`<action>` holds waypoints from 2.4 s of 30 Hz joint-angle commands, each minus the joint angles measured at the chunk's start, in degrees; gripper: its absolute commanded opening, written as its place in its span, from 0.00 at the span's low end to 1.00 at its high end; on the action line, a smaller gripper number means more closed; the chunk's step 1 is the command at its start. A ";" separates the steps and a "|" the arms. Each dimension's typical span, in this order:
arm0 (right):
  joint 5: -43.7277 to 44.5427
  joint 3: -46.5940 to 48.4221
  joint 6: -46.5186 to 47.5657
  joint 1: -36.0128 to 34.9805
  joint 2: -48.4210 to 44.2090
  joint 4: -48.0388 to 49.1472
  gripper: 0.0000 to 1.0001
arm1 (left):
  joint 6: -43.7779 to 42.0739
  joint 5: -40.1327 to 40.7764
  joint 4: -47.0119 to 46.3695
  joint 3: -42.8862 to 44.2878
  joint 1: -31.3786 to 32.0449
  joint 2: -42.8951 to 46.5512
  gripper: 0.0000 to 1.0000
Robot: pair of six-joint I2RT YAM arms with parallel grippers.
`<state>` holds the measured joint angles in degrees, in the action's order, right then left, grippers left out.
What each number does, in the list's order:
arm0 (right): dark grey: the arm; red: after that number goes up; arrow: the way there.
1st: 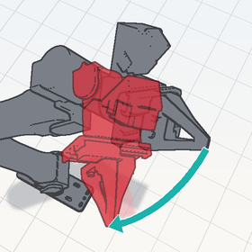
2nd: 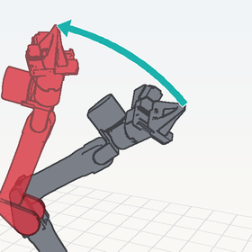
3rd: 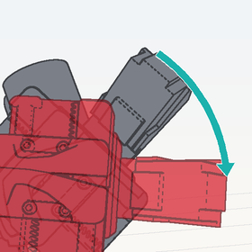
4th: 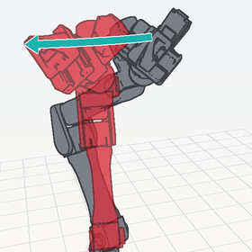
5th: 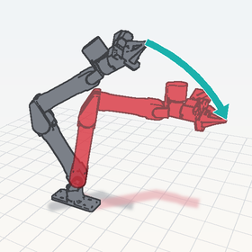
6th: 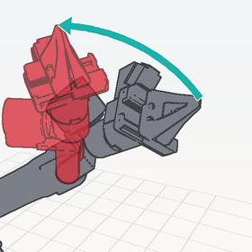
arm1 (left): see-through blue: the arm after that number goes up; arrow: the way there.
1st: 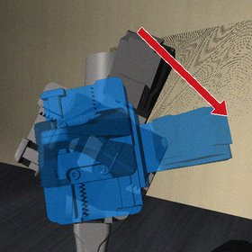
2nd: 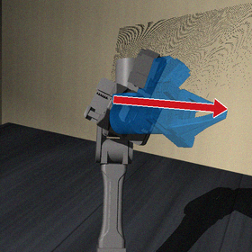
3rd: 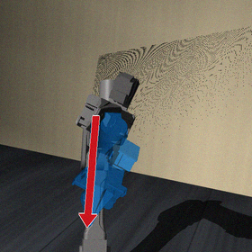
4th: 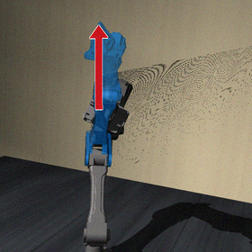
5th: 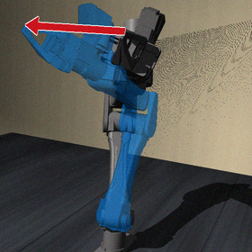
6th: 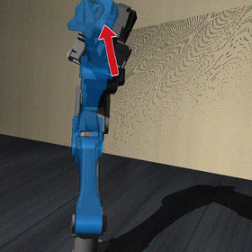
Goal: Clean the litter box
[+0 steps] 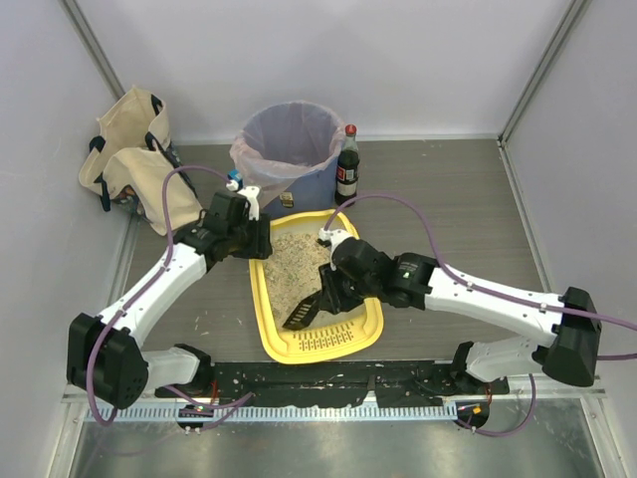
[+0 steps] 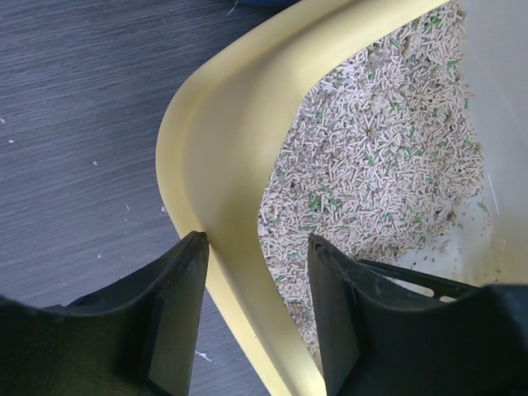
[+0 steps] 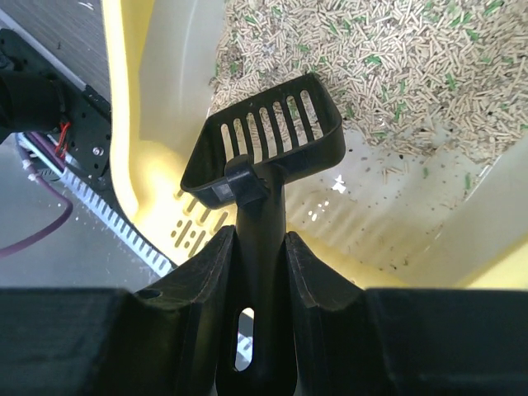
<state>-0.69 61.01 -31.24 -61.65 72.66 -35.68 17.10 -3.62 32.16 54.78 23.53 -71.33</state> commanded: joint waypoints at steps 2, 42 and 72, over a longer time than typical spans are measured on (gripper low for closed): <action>6.39 -2.04 -6.62 -2.15 5.19 8.61 0.01 | -0.84 -1.22 0.18 2.52 0.29 -0.21 0.53; 35.84 -11.26 -23.60 -9.54 20.85 35.32 0.02 | -0.40 -3.33 -0.08 2.52 0.29 0.05 0.38; 40.05 -14.43 -20.87 -3.48 25.86 51.66 0.01 | -0.05 -7.19 -1.58 1.73 0.20 0.31 0.34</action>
<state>29.47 49.08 -52.75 -67.40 96.51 8.03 16.53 -3.05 31.75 55.18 22.74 -71.50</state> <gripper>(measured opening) 0.318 0.344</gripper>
